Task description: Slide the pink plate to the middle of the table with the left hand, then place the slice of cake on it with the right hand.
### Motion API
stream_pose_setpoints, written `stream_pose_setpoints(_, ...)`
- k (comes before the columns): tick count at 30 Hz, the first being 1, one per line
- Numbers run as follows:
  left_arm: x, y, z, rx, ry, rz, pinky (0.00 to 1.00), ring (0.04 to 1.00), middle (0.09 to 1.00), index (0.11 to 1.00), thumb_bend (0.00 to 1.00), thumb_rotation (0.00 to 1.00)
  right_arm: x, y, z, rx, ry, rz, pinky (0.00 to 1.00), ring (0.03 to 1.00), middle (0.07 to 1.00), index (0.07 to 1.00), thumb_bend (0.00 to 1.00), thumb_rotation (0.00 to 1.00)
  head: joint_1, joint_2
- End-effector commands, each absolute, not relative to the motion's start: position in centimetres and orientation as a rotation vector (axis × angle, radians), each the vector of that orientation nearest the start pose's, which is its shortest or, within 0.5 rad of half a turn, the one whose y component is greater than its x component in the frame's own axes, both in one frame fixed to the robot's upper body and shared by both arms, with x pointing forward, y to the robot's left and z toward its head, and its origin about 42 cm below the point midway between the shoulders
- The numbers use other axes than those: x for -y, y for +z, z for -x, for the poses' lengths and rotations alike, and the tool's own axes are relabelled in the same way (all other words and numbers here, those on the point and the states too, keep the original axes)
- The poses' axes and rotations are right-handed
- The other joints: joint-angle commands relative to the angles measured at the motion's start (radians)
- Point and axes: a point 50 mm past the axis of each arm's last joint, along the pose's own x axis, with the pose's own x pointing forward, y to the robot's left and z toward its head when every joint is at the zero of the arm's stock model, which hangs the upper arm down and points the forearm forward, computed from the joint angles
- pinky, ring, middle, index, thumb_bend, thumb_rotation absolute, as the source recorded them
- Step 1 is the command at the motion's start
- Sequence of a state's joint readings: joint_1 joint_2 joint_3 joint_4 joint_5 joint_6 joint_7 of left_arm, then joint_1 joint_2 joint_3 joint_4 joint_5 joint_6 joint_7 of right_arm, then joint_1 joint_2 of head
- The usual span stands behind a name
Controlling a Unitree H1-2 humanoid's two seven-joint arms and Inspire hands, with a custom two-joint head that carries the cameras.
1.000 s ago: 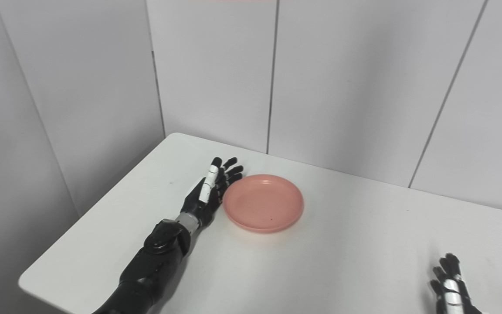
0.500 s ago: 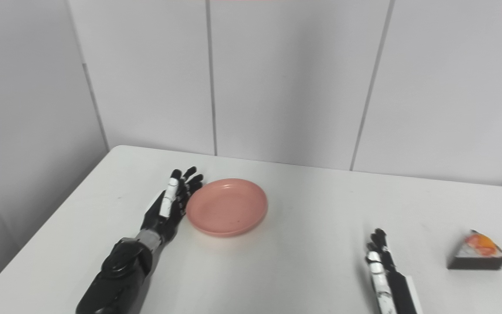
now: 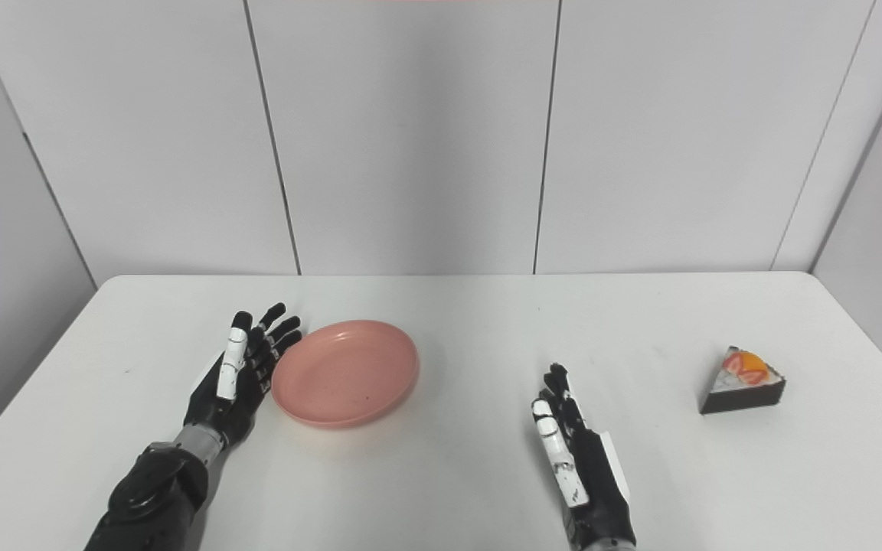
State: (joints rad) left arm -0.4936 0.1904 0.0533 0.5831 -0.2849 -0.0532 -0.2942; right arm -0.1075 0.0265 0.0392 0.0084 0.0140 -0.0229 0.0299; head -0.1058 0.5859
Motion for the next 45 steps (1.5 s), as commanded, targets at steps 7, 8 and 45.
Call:
stream_pose_setpoints(7,-22.3,13.0,-43.1,-0.028,-0.381,0.125,0.97,0.959,0.949,0.947,0.84,1.00,17.3,12.8,-32.0,0.110,0.103,-0.045,0.97,0.970,0.978,0.989,0.53,0.89,0.011,0.006)
stream_pose_setpoints(8,-22.1,12.9,-43.1,-0.026,-0.389,0.124,0.96,0.958,0.949,0.946,0.84,1.00,17.3,12.8,-32.0,0.110,0.102,-0.047,0.97,0.970,0.977,0.988,0.53,0.89,0.014,0.004)
stream_pose_setpoints(45,-16.7,13.9,-39.8,0.020,-0.435,0.202,1.00,1.000,0.991,0.995,0.83,1.00,16.2,12.8,-32.7,0.097,0.103,-0.007,0.97,0.974,0.989,0.994,0.58,0.91,-0.134,0.040)
